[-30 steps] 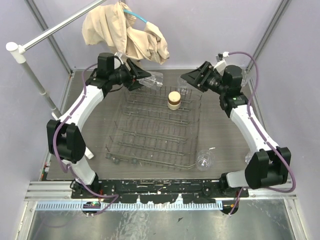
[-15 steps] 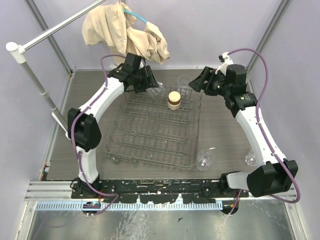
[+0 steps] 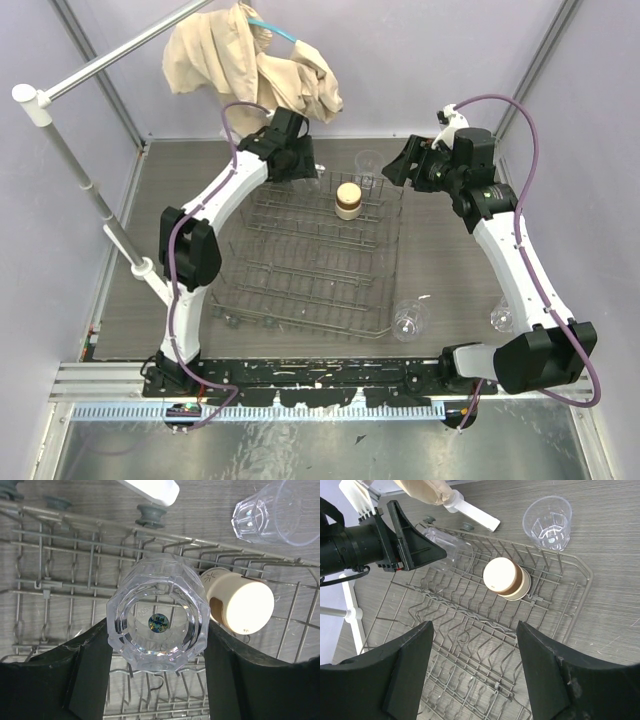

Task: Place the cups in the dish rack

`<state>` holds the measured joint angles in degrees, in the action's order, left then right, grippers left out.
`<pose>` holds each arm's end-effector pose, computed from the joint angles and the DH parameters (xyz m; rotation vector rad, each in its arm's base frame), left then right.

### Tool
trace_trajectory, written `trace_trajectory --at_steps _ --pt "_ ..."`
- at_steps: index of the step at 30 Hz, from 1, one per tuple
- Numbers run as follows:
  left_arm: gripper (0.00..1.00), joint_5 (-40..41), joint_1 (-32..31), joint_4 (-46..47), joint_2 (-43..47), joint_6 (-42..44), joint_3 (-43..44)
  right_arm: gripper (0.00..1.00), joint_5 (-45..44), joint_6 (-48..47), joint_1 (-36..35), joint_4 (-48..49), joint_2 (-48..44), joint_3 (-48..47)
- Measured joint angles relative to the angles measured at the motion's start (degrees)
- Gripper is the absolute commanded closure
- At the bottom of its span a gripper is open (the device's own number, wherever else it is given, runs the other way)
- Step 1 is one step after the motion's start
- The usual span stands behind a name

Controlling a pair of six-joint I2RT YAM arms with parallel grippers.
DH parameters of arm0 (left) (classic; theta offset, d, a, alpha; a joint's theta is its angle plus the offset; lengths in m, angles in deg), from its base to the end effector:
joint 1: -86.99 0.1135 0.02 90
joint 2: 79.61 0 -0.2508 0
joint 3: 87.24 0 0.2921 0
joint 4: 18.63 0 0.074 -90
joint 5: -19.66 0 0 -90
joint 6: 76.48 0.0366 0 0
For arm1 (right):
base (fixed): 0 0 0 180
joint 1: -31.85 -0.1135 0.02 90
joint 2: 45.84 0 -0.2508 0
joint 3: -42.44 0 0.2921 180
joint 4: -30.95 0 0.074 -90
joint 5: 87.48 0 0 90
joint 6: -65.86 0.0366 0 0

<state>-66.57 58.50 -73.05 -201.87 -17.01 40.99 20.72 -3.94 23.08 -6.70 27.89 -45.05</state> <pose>0.4561 -0.2448 0.2733 -0.0742 2.4508 -0.3879 0.3273 0.0621 0.3797 -0.0083 2.0226 0.6394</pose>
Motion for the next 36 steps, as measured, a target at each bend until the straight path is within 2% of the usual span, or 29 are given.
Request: trace_trajectory --at_steps 8,23,36 --pt "1.00 4.4 -2.7 -2.4 -5.8 3.3 7.9 0.27 -0.4 -1.0 0.3 -0.6 0.0 -0.1" --pt "1.00 8.8 -4.9 -7.3 -8.8 4.4 9.2 0.27 -0.4 -2.0 0.8 -1.7 0.0 -0.3" --pt "1.00 8.9 -5.8 -9.2 -12.7 4.9 14.8 0.27 -0.4 -2.2 1.1 -1.7 0.0 -0.3"
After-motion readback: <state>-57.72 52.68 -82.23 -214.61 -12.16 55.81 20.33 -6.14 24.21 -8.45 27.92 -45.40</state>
